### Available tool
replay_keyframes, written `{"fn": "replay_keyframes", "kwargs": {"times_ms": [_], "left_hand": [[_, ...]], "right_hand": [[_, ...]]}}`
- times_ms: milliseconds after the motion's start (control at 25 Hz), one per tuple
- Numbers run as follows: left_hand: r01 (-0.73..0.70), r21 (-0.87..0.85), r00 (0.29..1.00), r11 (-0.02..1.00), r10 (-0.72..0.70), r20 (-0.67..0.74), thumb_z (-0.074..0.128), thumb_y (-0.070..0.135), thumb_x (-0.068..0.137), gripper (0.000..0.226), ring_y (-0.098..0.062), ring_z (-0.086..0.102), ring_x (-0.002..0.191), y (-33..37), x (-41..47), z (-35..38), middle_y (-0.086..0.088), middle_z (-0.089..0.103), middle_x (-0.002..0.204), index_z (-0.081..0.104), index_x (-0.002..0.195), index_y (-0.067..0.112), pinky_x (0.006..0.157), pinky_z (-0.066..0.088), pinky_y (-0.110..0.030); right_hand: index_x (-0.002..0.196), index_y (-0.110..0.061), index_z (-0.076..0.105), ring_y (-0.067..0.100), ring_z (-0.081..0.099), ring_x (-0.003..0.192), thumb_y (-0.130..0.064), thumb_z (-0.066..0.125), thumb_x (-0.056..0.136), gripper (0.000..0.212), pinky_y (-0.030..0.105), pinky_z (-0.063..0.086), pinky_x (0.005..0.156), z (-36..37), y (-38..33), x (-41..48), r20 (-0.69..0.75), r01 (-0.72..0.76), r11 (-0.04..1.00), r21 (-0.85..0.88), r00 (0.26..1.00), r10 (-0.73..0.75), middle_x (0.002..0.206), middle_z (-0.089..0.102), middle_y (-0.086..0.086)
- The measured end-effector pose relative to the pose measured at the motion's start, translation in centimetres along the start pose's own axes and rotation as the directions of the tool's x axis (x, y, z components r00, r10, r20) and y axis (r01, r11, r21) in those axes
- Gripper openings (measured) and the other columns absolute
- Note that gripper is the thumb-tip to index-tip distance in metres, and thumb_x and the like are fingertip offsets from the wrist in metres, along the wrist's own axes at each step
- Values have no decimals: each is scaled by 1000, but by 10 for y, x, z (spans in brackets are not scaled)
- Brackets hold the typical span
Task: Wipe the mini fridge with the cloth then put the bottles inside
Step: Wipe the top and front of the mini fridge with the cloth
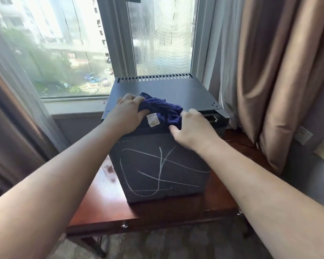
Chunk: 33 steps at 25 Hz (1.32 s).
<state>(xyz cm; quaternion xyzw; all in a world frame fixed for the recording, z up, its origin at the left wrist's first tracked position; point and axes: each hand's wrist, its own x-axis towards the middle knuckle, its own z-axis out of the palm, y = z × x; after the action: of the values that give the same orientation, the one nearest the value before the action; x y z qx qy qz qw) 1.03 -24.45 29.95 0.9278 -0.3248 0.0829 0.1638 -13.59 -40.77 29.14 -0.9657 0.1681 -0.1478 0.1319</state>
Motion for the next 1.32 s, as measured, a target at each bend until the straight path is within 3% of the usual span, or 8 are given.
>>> {"fn": "replay_keyframes", "kwargs": {"times_ms": [280,600,800,920,1000,1080,1240,1320], "left_hand": [[139,14,990,990,-138,-39,54,42,100,46,-40,49,124,-80,-40,-36,-16,53,132,53,141,23,107,41,-54],[200,-222,971,954,-224,-85,55,35,100,28,-27,64,104,-132,-84,-35,-6,70,112,67,122,20,83,43,-33],[230,-442,944,867,-309,-115,59,42,96,22,-21,70,95,-133,-105,-14,5,75,98,70,111,30,85,53,-36],[209,-656,911,725,-388,-139,64,49,87,19,-14,74,83,-119,-126,9,1,76,93,70,98,35,81,59,-37],[175,-740,885,650,-433,-171,73,47,79,23,-4,71,84,-107,-136,24,-2,71,108,67,100,41,76,59,-24],[174,-771,857,612,-479,-187,79,41,75,34,-8,69,94,-96,-139,37,0,59,115,64,104,41,83,59,-27],[189,-807,791,560,-574,-213,81,35,74,36,-16,65,99,-74,-142,62,10,51,107,60,101,44,90,57,-40],[180,-833,768,523,-604,-213,83,30,72,34,-19,66,95,-60,-147,79,2,54,107,62,97,39,89,57,-42]], "right_hand": [[116,-8,64,33,57,117,-46,58,92,45,41,44,106,39,-78,-13,10,221,975,23,975,-221,121,59,12],[116,-4,62,31,56,112,-46,59,89,50,40,47,93,63,-149,0,18,251,968,0,968,-251,116,59,14],[122,-5,61,31,54,120,-35,61,89,45,38,41,106,93,-134,-21,-192,267,959,99,950,-245,123,60,12],[156,-10,34,26,23,154,-25,55,89,71,41,26,123,127,-106,-54,-176,296,955,37,942,-285,165,28,7],[159,-14,26,23,12,157,-24,53,89,76,46,27,124,144,-92,-68,-77,270,963,-16,960,-270,171,8,1],[159,-15,26,23,10,158,-19,55,88,76,47,28,123,155,-85,-73,-5,229,973,1,973,-229,172,4,0],[154,-20,39,13,11,157,-7,49,94,63,31,19,125,158,-81,-72,-5,162,898,408,985,-175,170,14,-7],[144,-23,56,7,33,148,-13,51,99,46,30,26,122,156,-83,-75,63,-55,638,768,998,10,159,42,-7]]}}
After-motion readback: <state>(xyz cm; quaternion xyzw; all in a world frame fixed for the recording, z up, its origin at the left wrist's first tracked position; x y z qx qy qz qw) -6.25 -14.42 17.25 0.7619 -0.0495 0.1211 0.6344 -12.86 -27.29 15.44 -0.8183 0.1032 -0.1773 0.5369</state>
